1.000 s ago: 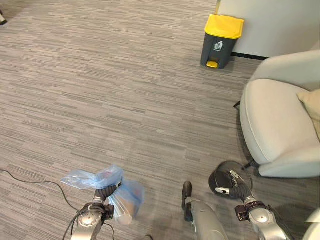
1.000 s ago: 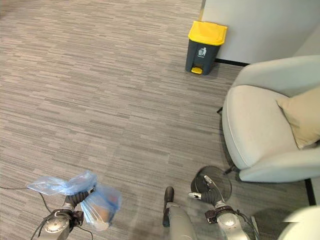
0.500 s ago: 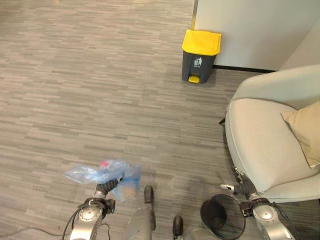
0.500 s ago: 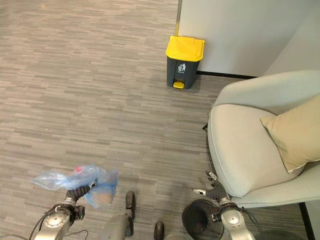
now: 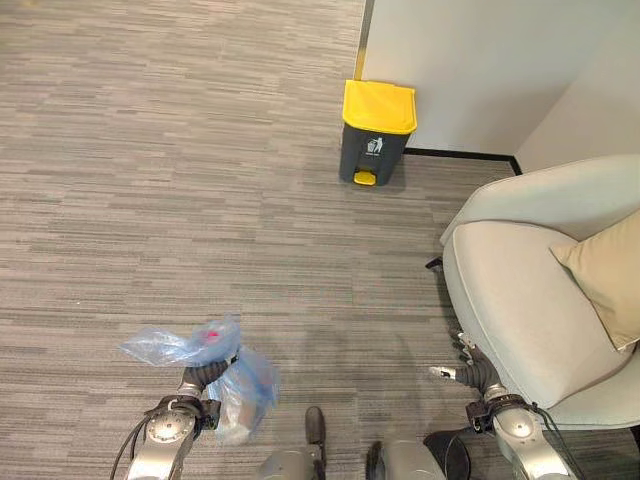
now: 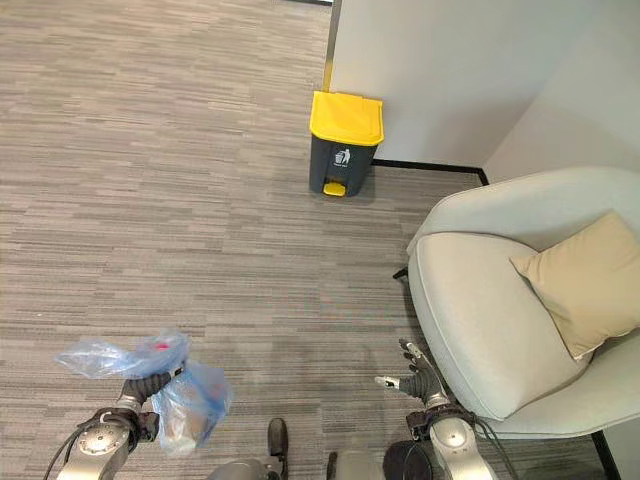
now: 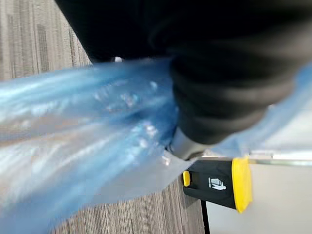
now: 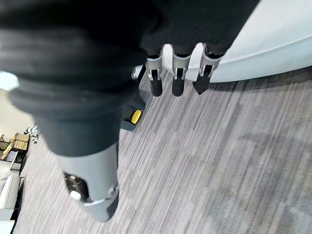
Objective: Gather garbage on tea table into small bin, then transfer packed bag to large trash can.
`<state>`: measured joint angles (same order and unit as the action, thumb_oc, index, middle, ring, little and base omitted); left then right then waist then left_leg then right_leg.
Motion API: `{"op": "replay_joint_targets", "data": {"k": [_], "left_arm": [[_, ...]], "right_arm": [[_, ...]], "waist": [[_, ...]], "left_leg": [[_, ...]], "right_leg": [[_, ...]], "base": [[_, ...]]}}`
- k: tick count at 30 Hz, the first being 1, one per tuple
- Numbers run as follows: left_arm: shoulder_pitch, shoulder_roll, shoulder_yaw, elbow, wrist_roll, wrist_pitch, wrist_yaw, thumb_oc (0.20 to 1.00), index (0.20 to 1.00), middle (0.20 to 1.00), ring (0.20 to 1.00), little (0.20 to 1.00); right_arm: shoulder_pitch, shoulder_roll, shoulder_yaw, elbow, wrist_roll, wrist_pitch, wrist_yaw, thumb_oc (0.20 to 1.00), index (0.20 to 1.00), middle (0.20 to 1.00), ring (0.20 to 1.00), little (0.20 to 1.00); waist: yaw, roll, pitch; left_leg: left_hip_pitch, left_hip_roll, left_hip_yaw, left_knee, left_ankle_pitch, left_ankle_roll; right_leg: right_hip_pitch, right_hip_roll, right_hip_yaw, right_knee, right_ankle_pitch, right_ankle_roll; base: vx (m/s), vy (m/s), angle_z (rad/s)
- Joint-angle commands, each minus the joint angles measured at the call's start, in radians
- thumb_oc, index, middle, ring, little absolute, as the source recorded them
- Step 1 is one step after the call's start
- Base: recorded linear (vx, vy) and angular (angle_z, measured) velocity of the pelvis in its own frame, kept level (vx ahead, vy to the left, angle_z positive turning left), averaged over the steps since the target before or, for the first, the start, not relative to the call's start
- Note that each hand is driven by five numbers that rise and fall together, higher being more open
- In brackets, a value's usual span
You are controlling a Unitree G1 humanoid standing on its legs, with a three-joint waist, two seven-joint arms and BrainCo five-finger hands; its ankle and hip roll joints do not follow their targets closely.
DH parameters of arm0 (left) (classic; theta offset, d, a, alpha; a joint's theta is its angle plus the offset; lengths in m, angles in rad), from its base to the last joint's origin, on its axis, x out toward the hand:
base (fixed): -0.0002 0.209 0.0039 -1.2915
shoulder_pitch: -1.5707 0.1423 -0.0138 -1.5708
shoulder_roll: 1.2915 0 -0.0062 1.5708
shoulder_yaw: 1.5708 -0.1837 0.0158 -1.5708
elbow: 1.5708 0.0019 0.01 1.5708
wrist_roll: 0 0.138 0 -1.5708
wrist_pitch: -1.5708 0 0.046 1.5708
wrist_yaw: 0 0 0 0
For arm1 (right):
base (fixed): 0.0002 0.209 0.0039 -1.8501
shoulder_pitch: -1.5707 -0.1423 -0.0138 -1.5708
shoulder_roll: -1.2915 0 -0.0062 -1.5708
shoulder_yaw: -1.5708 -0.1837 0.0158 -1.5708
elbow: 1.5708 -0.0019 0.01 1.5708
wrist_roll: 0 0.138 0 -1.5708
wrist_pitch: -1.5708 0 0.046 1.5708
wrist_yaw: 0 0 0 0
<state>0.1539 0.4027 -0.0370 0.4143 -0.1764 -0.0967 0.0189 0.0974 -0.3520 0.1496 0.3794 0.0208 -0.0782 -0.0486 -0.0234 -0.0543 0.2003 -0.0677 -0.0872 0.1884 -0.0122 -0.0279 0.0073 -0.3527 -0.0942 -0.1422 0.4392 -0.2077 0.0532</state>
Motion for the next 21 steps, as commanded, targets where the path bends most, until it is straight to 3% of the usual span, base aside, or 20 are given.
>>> {"op": "replay_joint_targets", "data": {"k": [1, 4, 8, 10, 11, 13, 14, 16, 20, 21], "left_arm": [[-0.006, 0.045, 0.026, -0.079, -0.018, -0.051, 0.011, 0.200, 0.200, 0.200, 0.200, 0.200], [-0.011, 0.035, 0.032, -0.065, -0.011, -0.051, 0.011, 0.200, 0.200, 0.200, 0.200, 0.200], [-0.002, 0.029, 0.031, -0.065, -0.010, -0.056, 0.008, 0.200, 0.200, 0.200, 0.200, 0.200], [0.009, 0.022, 0.029, -0.063, -0.009, -0.054, 0.008, 0.200, 0.200, 0.200, 0.200, 0.200], [0.009, 0.022, 0.029, -0.063, -0.008, -0.054, 0.008, 0.200, 0.200, 0.200, 0.200, 0.200], [0.041, 0.012, 0.032, -0.073, -0.007, -0.041, -0.010, 0.200, 0.200, 0.200, 0.200, 0.200], [0.042, 0.009, 0.033, -0.075, -0.013, -0.040, -0.012, 0.200, 0.200, 0.200, 0.200, 0.200], [0.033, 0.006, 0.027, -0.067, -0.016, -0.041, -0.010, 0.200, 0.200, 0.200, 0.200, 0.200], [0.030, -0.005, 0.009, -0.064, -0.023, -0.037, -0.012, 0.200, 0.200, 0.200, 0.200, 0.200], [0.029, -0.004, 0.009, -0.062, -0.023, -0.038, -0.012, 0.200, 0.200, 0.200, 0.200, 0.200]], "right_arm": [[-0.059, -0.018, -0.021, -0.012, 0.015, -0.017, -0.005, 1.000, 1.000, 1.000, 1.000, 1.000], [-0.053, -0.018, -0.019, -0.005, 0.014, -0.015, 0.000, 1.000, 1.000, 1.000, 1.000, 1.000], [-0.029, -0.019, -0.025, -0.013, 0.027, -0.018, 0.002, 1.000, 1.000, 1.000, 1.000, 1.000], [-0.023, -0.029, -0.026, -0.012, 0.020, -0.017, 0.003, 1.000, 1.000, 1.000, 1.000, 1.000], [-0.023, -0.028, -0.026, -0.012, 0.020, -0.017, 0.003, 1.000, 1.000, 1.000, 1.000, 1.000], [0.011, -0.051, -0.049, -0.030, 0.028, -0.021, 0.002, 1.000, 1.000, 1.000, 1.000, 1.000], [0.015, -0.053, -0.051, -0.030, 0.029, -0.021, 0.002, 1.000, 1.000, 1.000, 1.000, 1.000], [0.011, -0.064, -0.055, -0.026, 0.032, -0.023, -0.009, 1.000, 1.000, 1.000, 1.000, 1.000], [0.007, -0.075, -0.058, -0.020, 0.042, -0.020, -0.010, 1.000, 1.000, 1.000, 1.000, 1.000], [0.004, -0.076, -0.058, -0.018, 0.042, -0.019, -0.010, 1.000, 1.000, 1.000, 1.000, 1.000]], "waist": [[-0.003, -0.027, 0.026], [-0.013, -0.026, 0.027], [-0.026, -0.029, -0.001], [-0.028, -0.013, -0.016], [-0.030, -0.017, -0.018], [-0.048, 0.010, -0.059], [-0.047, 0.015, -0.059], [-0.048, 0.012, -0.060], [-0.027, -0.019, -0.038], [-0.023, -0.027, -0.035]], "left_leg": [[0.074, 0.045, -0.066, 0.109, -0.152, 0.039], [0.145, 0.041, -0.079, 0.107, -0.196, 0.021], [0.219, 0.057, -0.107, 0.103, -0.239, -0.013], [0.236, 0.093, -0.107, 0.139, -0.215, -0.043], [0.232, 0.089, -0.109, 0.138, -0.211, -0.042], [0.212, 0.176, -0.119, 0.268, -0.063, -0.108], [0.208, 0.194, -0.117, 0.302, -0.041, -0.113], [0.191, 0.201, -0.121, 0.359, -0.007, -0.111], [0.055, 0.134, -0.128, 0.311, -0.134, -0.056], [0.020, 0.116, -0.128, 0.294, -0.141, -0.053]], "right_leg": [[0.097, -0.015, -0.022, -0.248, 0.197, 0.070], [0.064, -0.045, -0.103, -0.343, 0.240, 0.081], [0.084, -0.063, -0.130, -0.380, 0.267, 0.078], [0.104, -0.046, -0.133, -0.351, 0.262, 0.061], [0.102, -0.050, -0.133, -0.354, 0.266, 0.061], [0.164, 0.015, -0.143, -0.347, 0.202, 0.005], [0.177, 0.031, -0.140, -0.345, 0.184, -0.008], [0.206, 0.051, -0.128, -0.355, 0.163, -0.024], [0.272, 0.040, -0.081, -0.389, 0.126, -0.015], [0.278, 0.032, -0.074, -0.397, 0.127, -0.012]], "base": [[0.25, -0.008, 0.10], [0.47, -0.087, 0.16], [0.42, -0.156, 0.37], [0.33, -0.158, 0.53], [0.47, -0.303, 0.63], [0.61, -0.436, 0.43], [0.36, -0.279, 0.15], [0.27, -0.180, -0.16], [0.22, -0.077, -0.48], [0.15, -0.021, -0.43]]}}
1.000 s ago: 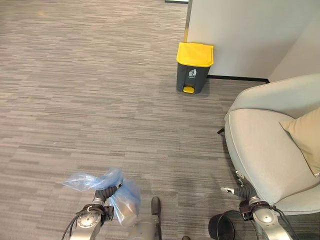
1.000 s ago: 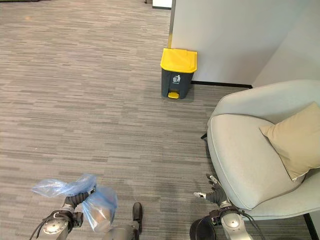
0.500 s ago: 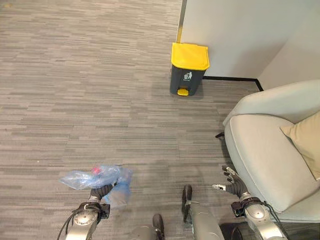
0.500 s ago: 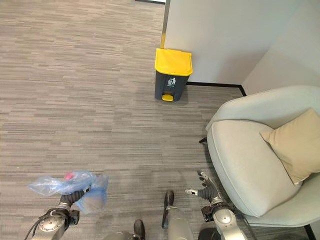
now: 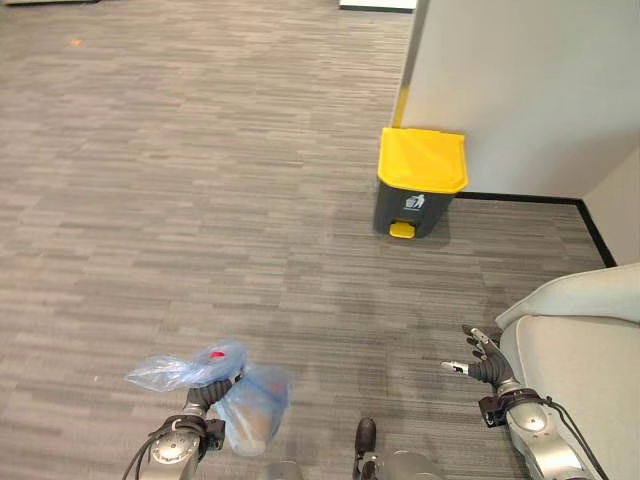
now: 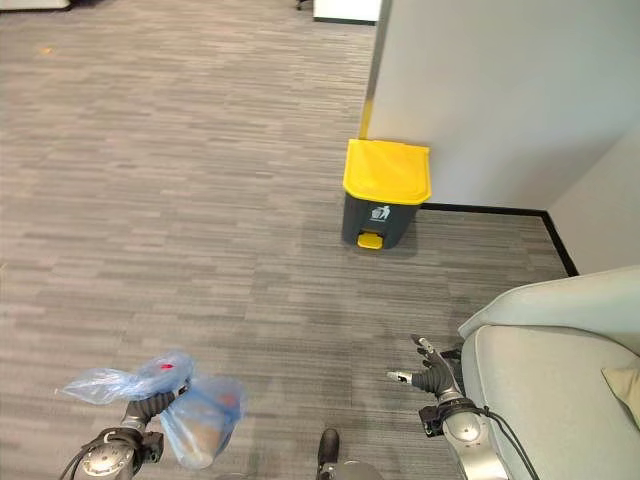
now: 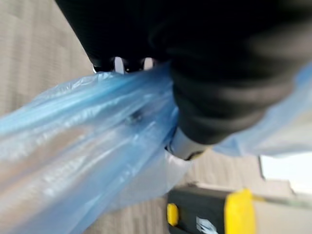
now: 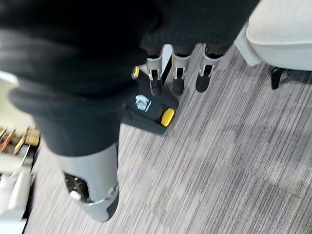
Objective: Gather garbage on tea table into small bin, then transfer packed bag to large trash can.
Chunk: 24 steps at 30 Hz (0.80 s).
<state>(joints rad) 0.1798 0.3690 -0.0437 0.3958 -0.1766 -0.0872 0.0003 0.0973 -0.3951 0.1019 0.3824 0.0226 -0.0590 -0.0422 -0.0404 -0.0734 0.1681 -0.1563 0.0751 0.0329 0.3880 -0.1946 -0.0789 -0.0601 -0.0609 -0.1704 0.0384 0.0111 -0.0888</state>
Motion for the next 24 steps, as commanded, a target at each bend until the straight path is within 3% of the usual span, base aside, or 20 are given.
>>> {"op": "replay_joint_targets", "data": {"k": [1, 2, 3, 4, 6, 12, 15, 18, 24], "left_arm": [[0.003, 0.031, 0.014, -0.043, -0.021, -0.048, 0.006, 0.200, 0.200, 0.200, 0.200, 0.200], [0.007, 0.031, 0.015, -0.044, -0.021, -0.049, 0.005, 0.200, 0.200, 0.200, 0.200, 0.200], [0.007, 0.031, 0.015, -0.044, -0.021, -0.049, 0.005, 0.200, 0.200, 0.200, 0.200, 0.200], [0.009, 0.031, 0.015, -0.043, -0.019, -0.051, 0.005, 0.200, 0.200, 0.200, 0.200, 0.200], [0.015, 0.030, 0.018, -0.048, -0.016, -0.053, 0.004, 0.200, 0.200, 0.200, 0.200, 0.200], [0.053, 0.027, 0.041, -0.054, -0.012, -0.050, 0.002, 0.200, 0.200, 0.200, 0.200, 0.200], [0.040, 0.048, 0.039, -0.050, -0.018, -0.047, 0.004, 0.200, 0.200, 0.200, 0.200, 0.200], [0.030, 0.059, 0.048, -0.049, -0.024, -0.050, 0.022, 0.200, 0.200, 0.200, 0.200, 0.200], [0.024, 0.060, 0.047, -0.039, -0.043, -0.051, 0.029, 0.200, 0.200, 0.200, 0.200, 0.200]], "right_arm": [[0.002, -0.034, -0.010, -0.018, 0.040, -0.038, -0.018, 1.000, 1.000, 1.000, 1.000, 1.000], [-0.003, -0.029, -0.006, -0.007, 0.040, -0.039, -0.021, 1.000, 1.000, 1.000, 1.000, 1.000], [-0.003, -0.029, -0.006, -0.007, 0.040, -0.039, -0.021, 1.000, 1.000, 1.000, 1.000, 1.000], [-0.005, -0.024, -0.002, 0.000, 0.038, -0.038, -0.025, 1.000, 1.000, 1.000, 1.000, 1.000], [-0.009, -0.021, 0.004, 0.002, 0.033, -0.038, -0.027, 1.000, 1.000, 1.000, 1.000, 1.000], [-0.019, -0.004, 0.025, 0.000, 0.000, -0.033, -0.007, 1.000, 1.000, 1.000, 1.000, 1.000], [-0.034, 0.006, 0.039, -0.002, -0.009, -0.031, 0.000, 1.000, 1.000, 1.000, 1.000, 1.000], [-0.053, 0.015, 0.055, -0.006, -0.011, -0.027, 0.006, 1.000, 1.000, 1.000, 1.000, 1.000], [-0.063, 0.004, 0.058, -0.020, -0.005, -0.020, 0.008, 1.000, 1.000, 1.000, 1.000, 1.000]], "waist": [[0.007, -0.010, 0.011], [0.024, -0.009, 0.023], [0.026, -0.010, 0.024], [0.046, -0.001, 0.036], [0.065, 0.002, 0.042], [0.088, -0.006, 0.012], [0.090, -0.008, 0.010], [0.085, 0.001, 0.029], [0.061, 0.017, 0.049]], "left_leg": [[0.063, -0.065, 0.028, -0.118, 0.028, 0.033], [-0.013, -0.098, 0.026, -0.158, 0.084, 0.030], [-0.010, -0.099, 0.028, -0.160, 0.084, 0.030], [-0.066, -0.112, 0.037, -0.206, 0.158, 0.024], [-0.087, -0.117, 0.046, -0.216, 0.187, 0.021], [-0.001, -0.126, 0.050, -0.254, 0.139, 0.070], [0.035, -0.122, 0.076, -0.257, 0.109, 0.098], [0.084, -0.116, 0.105, -0.256, 0.064, 0.121], [0.166, -0.110, 0.108, -0.273, 0.014, 0.119]], "right_leg": [[0.006, 0.003, -0.031, -0.005, -0.095, 0.134], [0.031, 0.012, -0.013, -0.025, -0.092, 0.137], [0.032, 0.011, -0.011, -0.026, -0.092, 0.137], [0.070, 0.030, 0.007, -0.042, -0.096, 0.139], [0.095, 0.042, 0.034, -0.047, -0.105, 0.139], [0.131, 0.024, 0.102, -0.004, -0.133, 0.158], [0.090, 0.015, 0.115, 0.118, -0.141, 0.183], [-0.022, -0.019, 0.073, 0.228, -0.107, 0.213], [-0.131, -0.081, -0.039, 0.109, -0.030, 0.208]], "base": [[0.17, -0.009, -0.40], [0.14, 0.001, -0.31], [0.21, 0.014, -0.42], [0.20, 0.030, -0.61], [0.27, 0.067, -0.86], [0.26, 0.129, -0.60], [0.17, 0.108, -0.61], [0.20, 0.076, -0.48], [0.19, -0.054, -0.21]]}}
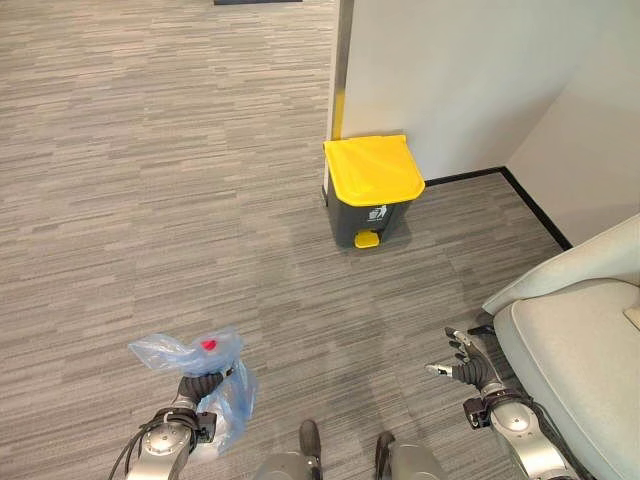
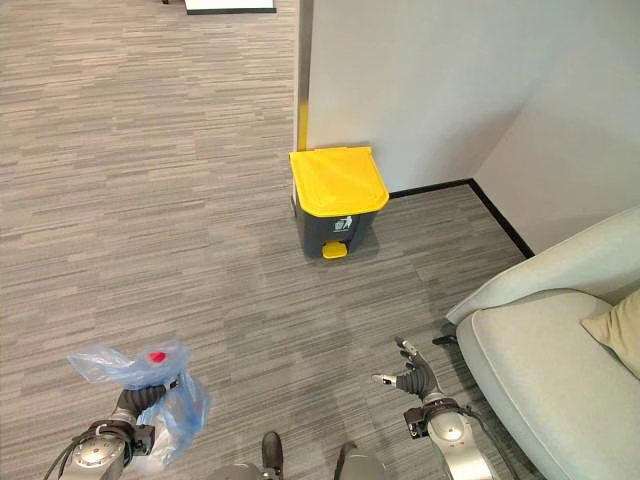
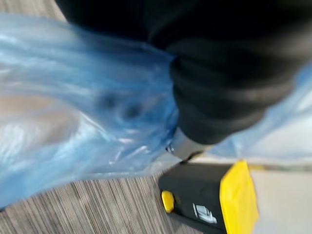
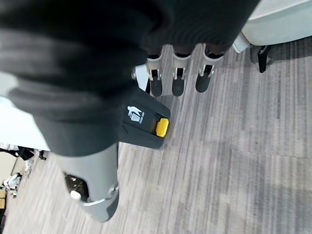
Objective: Gather garbage on tea table into small bin, then transfer packed bag to large trash can.
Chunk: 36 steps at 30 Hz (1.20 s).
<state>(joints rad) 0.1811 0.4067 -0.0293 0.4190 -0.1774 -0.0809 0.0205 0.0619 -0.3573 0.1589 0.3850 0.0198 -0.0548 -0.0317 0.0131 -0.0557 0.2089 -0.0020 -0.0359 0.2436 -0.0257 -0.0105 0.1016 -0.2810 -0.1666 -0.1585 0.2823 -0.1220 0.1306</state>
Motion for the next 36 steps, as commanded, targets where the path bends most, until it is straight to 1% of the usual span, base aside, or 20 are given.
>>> {"op": "replay_joint_targets", "data": {"k": [1, 2, 4, 5, 6, 7, 9, 10, 13, 15, 17, 19, 20, 22, 24, 27, 29, 31, 34, 36], "left_arm": [[0.022, 0.020, 0.035, -0.063, -0.043, -0.059, 0.011, 0.200, 0.200, 0.200, 0.200, 0.200], [0.023, 0.016, 0.038, -0.060, -0.044, -0.060, 0.011, 0.200, 0.200, 0.200, 0.200, 0.200], [0.019, 0.011, 0.038, -0.056, -0.042, -0.065, 0.012, 0.200, 0.200, 0.200, 0.200, 0.200], [0.024, 0.011, 0.039, -0.059, -0.038, -0.065, 0.009, 0.200, 0.200, 0.200, 0.200, 0.200], [0.025, 0.000, 0.034, -0.060, -0.046, -0.064, 0.009, 0.200, 0.200, 0.200, 0.200, 0.200], [0.023, -0.011, 0.033, -0.067, -0.074, -0.063, 0.004, 0.200, 0.200, 0.200, 0.200, 0.200], [0.016, -0.018, 0.033, -0.055, -0.075, -0.061, 0.011, 0.200, 0.200, 0.200, 0.200, 0.200], [0.015, -0.020, 0.032, -0.053, -0.075, -0.059, 0.010, 0.200, 0.200, 0.200, 0.200, 0.200], [0.016, -0.026, 0.023, -0.052, -0.069, -0.054, 0.007, 0.200, 0.200, 0.200, 0.200, 0.200], [0.013, -0.024, 0.022, -0.049, -0.065, -0.054, 0.005, 0.200, 0.200, 0.200, 0.200, 0.200], [0.009, -0.020, 0.020, -0.042, -0.059, -0.055, 0.007, 0.200, 0.200, 0.200, 0.200, 0.200], [0.008, -0.018, 0.020, -0.045, -0.057, -0.057, 0.013, 0.200, 0.200, 0.200, 0.200, 0.200], [0.007, -0.020, 0.019, -0.046, -0.056, -0.058, 0.014, 0.200, 0.200, 0.200, 0.200, 0.200], [0.012, -0.020, 0.023, -0.051, -0.051, -0.057, 0.013, 0.200, 0.200, 0.200, 0.200, 0.200], [0.024, -0.019, 0.027, -0.053, -0.038, -0.052, 0.005, 0.200, 0.200, 0.200, 0.200, 0.200], [0.020, -0.012, 0.024, -0.049, -0.033, -0.052, 0.007, 0.200, 0.200, 0.200, 0.200, 0.200], [0.022, -0.006, 0.027, -0.051, -0.035, -0.050, 0.008, 0.200, 0.200, 0.200, 0.200, 0.200], [0.025, 0.001, 0.030, -0.054, -0.029, -0.046, 0.008, 0.200, 0.200, 0.200, 0.200, 0.200], [0.024, 0.014, 0.040, -0.061, -0.025, -0.046, 0.015, 0.200, 0.200, 0.200, 0.200, 0.200], [0.020, 0.024, 0.043, -0.065, -0.026, -0.047, 0.015, 0.200, 0.200, 0.200, 0.200, 0.200]], "right_arm": [[-0.027, -0.032, 0.002, -0.023, -0.003, -0.025, -0.001, 1.000, 1.000, 1.000, 1.000, 1.000], [-0.025, -0.031, 0.000, -0.025, -0.003, -0.023, -0.002, 1.000, 1.000, 1.000, 1.000, 1.000], [-0.014, -0.034, -0.007, -0.030, -0.003, -0.024, 0.001, 1.000, 1.000, 1.000, 1.000, 1.000], [-0.007, -0.034, -0.010, -0.032, -0.002, -0.024, 0.005, 1.000, 1.000, 1.000, 1.000, 1.000], [0.006, -0.043, -0.019, -0.015, -0.008, -0.029, -0.007, 1.000, 1.000, 1.000, 1.000, 1.000], [0.020, -0.062, -0.029, -0.019, 0.008, -0.034, -0.016, 1.000, 1.000, 1.000, 1.000, 1.000], [0.023, -0.073, -0.032, -0.003, 0.008, -0.032, -0.023, 1.000, 1.000, 1.000, 1.000, 1.000], [0.025, -0.077, -0.035, -0.005, 0.007, -0.029, -0.023, 1.000, 1.000, 1.000, 1.000, 1.000], [0.029, -0.089, -0.045, -0.008, 0.011, -0.024, -0.024, 1.000, 1.000, 1.000, 1.000, 1.000], [0.030, -0.092, -0.054, -0.001, 0.014, -0.024, -0.032, 1.000, 1.000, 1.000, 1.000, 1.000], [0.030, -0.092, -0.058, 0.004, 0.016, -0.025, -0.039, 1.000, 1.000, 1.000, 1.000, 1.000], [0.027, -0.090, -0.054, 0.007, 0.017, -0.026, -0.049, 1.000, 1.000, 1.000, 1.000, 1.000], [0.026, -0.084, -0.051, 0.013, 0.013, -0.026, -0.051, 1.000, 1.000, 1.000, 1.000, 1.000], [0.029, -0.074, -0.050, 0.014, 0.010, -0.024, -0.053, 1.000, 1.000, 1.000, 1.000, 1.000], [0.039, -0.062, -0.052, 0.016, -0.003, -0.023, -0.047, 1.000, 1.000, 1.000, 1.000, 1.000], [0.036, -0.049, -0.049, 0.024, -0.008, -0.019, -0.043, 1.000, 1.000, 1.000, 1.000, 1.000], [0.035, -0.034, -0.043, 0.026, -0.012, -0.014, -0.040, 1.000, 1.000, 1.000, 1.000, 1.000], [0.027, -0.024, -0.039, 0.024, -0.015, -0.013, -0.033, 1.000, 1.000, 1.000, 1.000, 1.000], [0.011, -0.011, -0.031, 0.020, -0.017, -0.013, -0.031, 1.000, 1.000, 1.000, 1.000, 1.000], [0.006, -0.006, -0.025, 0.019, -0.017, -0.012, -0.029, 1.000, 1.000, 1.000, 1.000, 1.000]], "waist": [[0.003, 0.003, 0.013], [-0.003, 0.003, 0.016], [-0.018, 0.003, 0.018], [-0.022, -0.001, 0.010], [-0.030, 0.007, -0.019], [-0.030, 0.005, -0.029], [-0.031, 0.001, -0.033], [-0.029, -0.002, -0.031], [-0.016, -0.012, -0.016], [-0.010, -0.016, -0.009], [0.001, -0.012, 0.001], [0.021, -0.007, 0.016], [0.025, -0.004, 0.016], [0.028, -0.008, 0.013], [0.022, -0.010, -0.011], [0.019, -0.022, -0.027], [0.025, -0.029, -0.037], [0.031, -0.032, -0.038], [0.028, -0.024, -0.024], [0.025, -0.020, -0.015]], "left_leg": [[0.024, 0.003, -0.107, 0.143, -0.177, -0.066], [0.039, 0.004, -0.116, 0.143, -0.187, -0.071], [0.094, 0.007, -0.157, 0.149, -0.226, -0.096], [0.114, 0.015, -0.160, 0.149, -0.238, -0.107], [0.106, 0.092, -0.164, 0.216, -0.176, -0.171], [0.064, 0.156, -0.162, 0.328, -0.087, -0.192], [0.042, 0.184, -0.146, 0.377, -0.035, -0.192], [0.030, 0.186, -0.137, 0.379, -0.038, -0.182], [-0.045, 0.135, -0.118, 0.350, -0.119, -0.155], [-0.103, 0.122, -0.083, 0.296, -0.108, -0.154], [-0.158, 0.116, -0.066, 0.254, -0.054, -0.163], [-0.208, 0.099, -0.069, 0.212, 0.010, -0.175], [-0.217, 0.104, -0.048, 0.170, 0.053, -0.183], [-0.207, 0.112, -0.012, 0.155, 0.071, -0.183], [-0.148, 0.109, 0.009, 0.104, 0.055, -0.162], [-0.119, 0.091, 0.002, 0.107, 0.027, -0.143], [-0.095, 0.072, 0.000, 0.110, -0.005, -0.120], [-0.080, 0.057, -0.007, 0.108, -0.030, -0.102], [-0.061, 0.048, -0.012, 0.093, -0.042, -0.079], [-0.050, 0.043, -0.022, 0.081, -0.045, -0.074]], "right_leg": [[0.074, 0.015, -0.061, -0.152, 0.116, -0.007], [0.063, 0.007, -0.063, -0.177, 0.129, 0.000], [0.037, -0.018, -0.024, -0.211, 0.172, 0.021], [0.049, -0.019, -0.024, -0.212, 0.180, 0.017], [0.084, -0.004, -0.055, -0.205, 0.173, -0.011], [0.144, 0.034, -0.088, -0.225, 0.136, -0.048], [0.183, 0.052, -0.105, -0.236, 0.106, -0.071], [0.197, 0.056, -0.107, -0.239, 0.092, -0.078], [0.239, 0.060, -0.106, -0.252, 0.061, -0.075], [0.258, 0.059, -0.113, -0.265, 0.050, -0.072], [0.281, 0.072, -0.112, -0.271, 0.041, -0.072], [0.315, 0.093, -0.102, -0.277, 0.027, -0.076], [0.333, 0.108, -0.102, -0.281, 0.019, -0.077], [0.355, 0.113, -0.095, -0.274, 0.004, -0.079], [0.375, 0.112, -0.092, -0.258, -0.014, -0.074], [0.384, 0.092, -0.088, -0.235, -0.025, -0.059], [0.381, 0.069, -0.073, -0.205, -0.027, -0.043], [0.364, 0.051, -0.061, -0.165, -0.019, -0.024], [0.279, 0.031, -0.033, -0.026, 0.022, 0.009], [0.228, 0.042, -0.016, 0.006, 0.033, 0.009]], "base": [[0.26, -0.127, -0.07], [0.38, -0.221, 0.04], [0.53, -0.341, 0.54], [0.67, -0.523, 1.07], [0.69, -0.703, 0.90], [0.64, -0.715, 0.53], [0.28, -0.352, 0.70], [0.18, -0.181, 0.34], [0.17, -0.127, -0.18], [0.09, -0.049, -0.05], [0.12, -0.036, 0.01], [0.18, -0.015, -0.12], [0.22, 0.029, -0.39], [0.21, 0.064, -0.42], [0.26, 0.146, -0.36], [0.20, 0.159, -0.07], [0.16, 0.211, 0.13], [0.11, 0.203, 0.12], [0.05, 0.158, 0.02], [0.05, 0.106, 0.07]]}}
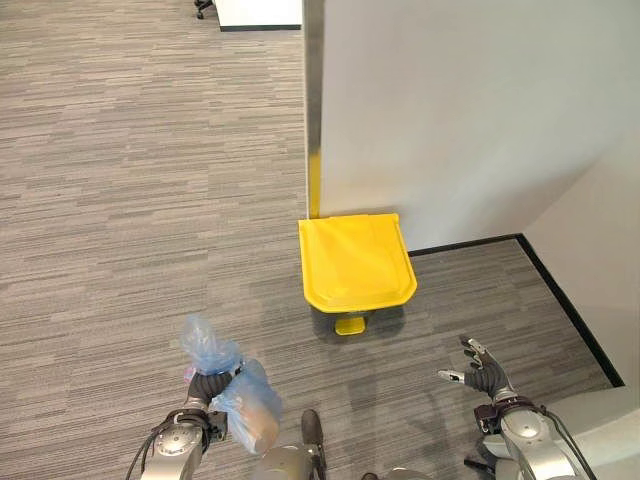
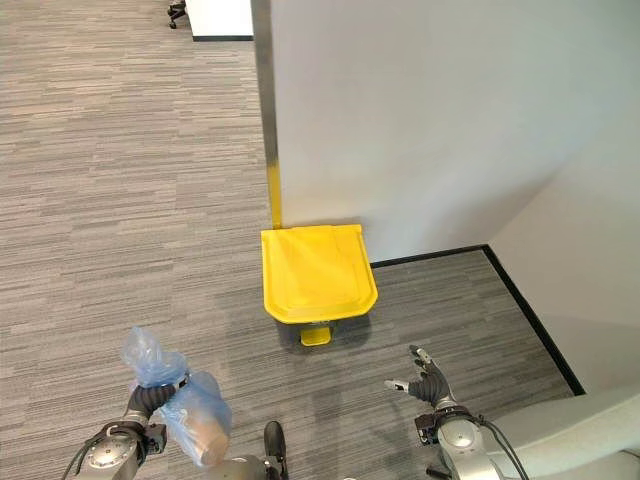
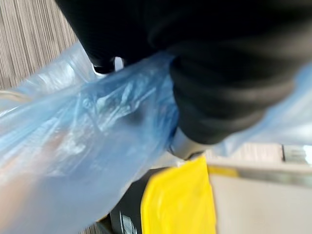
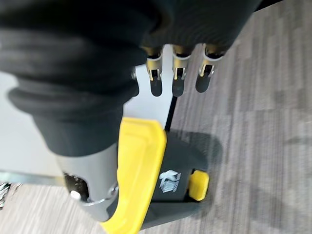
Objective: Gather garbage on tea table into small bin, then transfer packed bag to large trash can.
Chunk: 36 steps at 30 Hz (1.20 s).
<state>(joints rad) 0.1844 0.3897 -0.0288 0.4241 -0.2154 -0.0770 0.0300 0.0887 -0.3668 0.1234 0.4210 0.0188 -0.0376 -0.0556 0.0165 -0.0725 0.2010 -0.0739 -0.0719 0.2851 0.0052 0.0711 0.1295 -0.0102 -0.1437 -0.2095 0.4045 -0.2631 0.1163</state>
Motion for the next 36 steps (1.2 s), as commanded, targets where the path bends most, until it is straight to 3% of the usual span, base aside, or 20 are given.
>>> {"op": "replay_joint_targets", "data": {"k": [1, 6, 11, 23, 30, 36], "left_arm": [[0.013, 0.043, 0.042, -0.070, 0.010, -0.051, 0.007, 0.200, 0.200, 0.200, 0.200, 0.200], [-0.008, 0.053, 0.038, -0.054, -0.003, -0.060, 0.014, 0.200, 0.200, 0.200, 0.200, 0.200], [0.004, 0.040, 0.043, -0.051, 0.002, -0.064, 0.008, 0.200, 0.200, 0.200, 0.200, 0.200], [0.041, 0.020, 0.052, -0.040, 0.013, -0.054, 0.005, 0.200, 0.200, 0.200, 0.200, 0.200], [0.039, 0.031, 0.052, -0.027, 0.010, -0.049, 0.008, 0.200, 0.200, 0.200, 0.200, 0.200], [0.020, 0.057, 0.063, -0.028, 0.012, -0.043, 0.011, 0.200, 0.200, 0.200, 0.200, 0.200]], "right_arm": [[-0.023, 0.003, 0.011, -0.019, -0.015, -0.028, -0.005, 1.000, 1.000, 1.000, 1.000, 1.000], [-0.031, -0.008, 0.013, -0.001, -0.002, -0.030, -0.013, 1.000, 1.000, 1.000, 1.000, 1.000], [-0.015, -0.012, -0.001, 0.001, 0.000, -0.031, -0.016, 1.000, 1.000, 1.000, 1.000, 1.000], [0.020, -0.038, -0.020, 0.003, 0.009, -0.031, -0.016, 1.000, 1.000, 1.000, 1.000, 1.000], [0.015, -0.029, -0.015, 0.023, 0.018, -0.026, -0.015, 1.000, 1.000, 1.000, 1.000, 1.000], [0.001, -0.009, -0.021, 0.020, 0.022, -0.024, -0.011, 1.000, 1.000, 1.000, 1.000, 1.000]], "waist": [[0.017, 0.000, -0.003], [-0.003, 0.005, 0.021], [-0.004, -0.006, 0.012], [0.004, -0.014, -0.032], [0.016, -0.029, -0.022], [0.018, -0.020, 0.005]], "left_leg": [[0.030, 0.075, -0.072, 0.044, -0.127, -0.100], [0.063, 0.052, -0.107, 0.026, -0.143, -0.097], [0.068, 0.035, -0.131, 0.038, -0.161, -0.097], [0.102, 0.050, -0.142, 0.052, -0.192, -0.125], [0.076, 0.043, -0.164, 0.092, -0.213, -0.114], [0.073, 0.020, -0.193, 0.098, -0.234, -0.082]], "right_leg": [[-0.071, 0.034, 0.051, -0.118, 0.173, 0.015], [-0.152, 0.059, 0.062, -0.217, 0.214, -0.003], [-0.105, 0.058, 0.072, -0.293, 0.231, -0.003], [0.009, 0.068, 0.036, -0.408, 0.228, -0.017], [0.006, 0.058, 0.041, -0.376, 0.213, -0.012], [-0.101, 0.032, 0.069, -0.156, 0.196, 0.016]], "base": [[0.07, 0.071, 0.09], [0.10, 0.013, 0.04], [0.09, -0.060, 0.41], [0.10, -0.043, 0.11], [0.02, 0.058, 0.02], [0.01, 0.121, -0.02]]}}
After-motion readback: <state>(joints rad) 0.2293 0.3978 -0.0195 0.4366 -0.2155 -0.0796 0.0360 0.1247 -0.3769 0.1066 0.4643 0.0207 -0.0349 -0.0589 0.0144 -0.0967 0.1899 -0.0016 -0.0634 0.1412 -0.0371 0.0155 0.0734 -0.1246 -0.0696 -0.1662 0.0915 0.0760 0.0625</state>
